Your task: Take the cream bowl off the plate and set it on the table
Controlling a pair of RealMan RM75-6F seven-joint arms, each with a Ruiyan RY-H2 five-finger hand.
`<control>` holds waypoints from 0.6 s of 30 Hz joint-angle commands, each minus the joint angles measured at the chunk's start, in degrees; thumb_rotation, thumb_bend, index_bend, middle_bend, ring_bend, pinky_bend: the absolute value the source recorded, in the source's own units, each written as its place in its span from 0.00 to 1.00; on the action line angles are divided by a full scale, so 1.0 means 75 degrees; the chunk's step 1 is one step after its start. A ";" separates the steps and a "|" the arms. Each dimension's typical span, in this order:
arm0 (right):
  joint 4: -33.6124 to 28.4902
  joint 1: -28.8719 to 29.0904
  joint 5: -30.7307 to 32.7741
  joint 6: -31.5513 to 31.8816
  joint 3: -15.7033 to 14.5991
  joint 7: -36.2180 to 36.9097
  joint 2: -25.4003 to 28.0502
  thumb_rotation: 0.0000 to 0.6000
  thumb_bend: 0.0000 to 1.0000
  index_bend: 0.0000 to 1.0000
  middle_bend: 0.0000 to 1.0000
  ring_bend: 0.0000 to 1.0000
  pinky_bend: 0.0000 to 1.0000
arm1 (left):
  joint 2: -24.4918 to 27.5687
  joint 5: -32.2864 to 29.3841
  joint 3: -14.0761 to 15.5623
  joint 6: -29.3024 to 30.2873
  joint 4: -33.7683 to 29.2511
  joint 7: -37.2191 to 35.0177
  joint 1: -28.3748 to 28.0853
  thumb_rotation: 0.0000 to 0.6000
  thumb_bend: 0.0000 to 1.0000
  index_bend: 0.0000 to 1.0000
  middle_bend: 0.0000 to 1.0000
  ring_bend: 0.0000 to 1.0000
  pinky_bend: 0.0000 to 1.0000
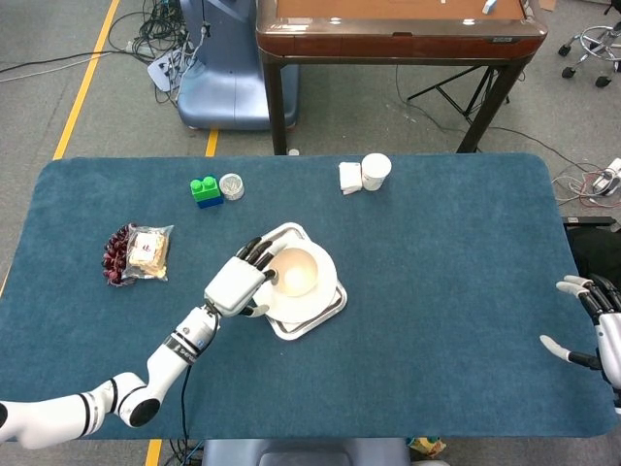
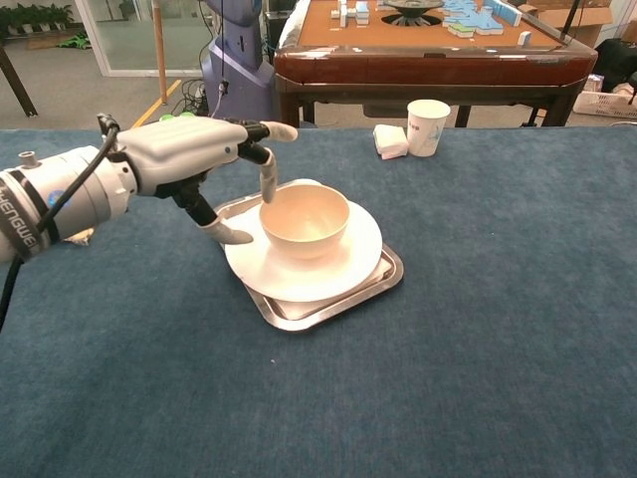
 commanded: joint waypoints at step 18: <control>-0.0027 0.0021 -0.0046 -0.0086 -0.0031 0.0014 0.0013 1.00 0.00 0.28 0.24 0.14 0.34 | -0.0468 -0.0583 0.0166 -0.0072 0.0384 0.1084 -0.0410 1.00 0.15 0.45 0.01 0.00 0.02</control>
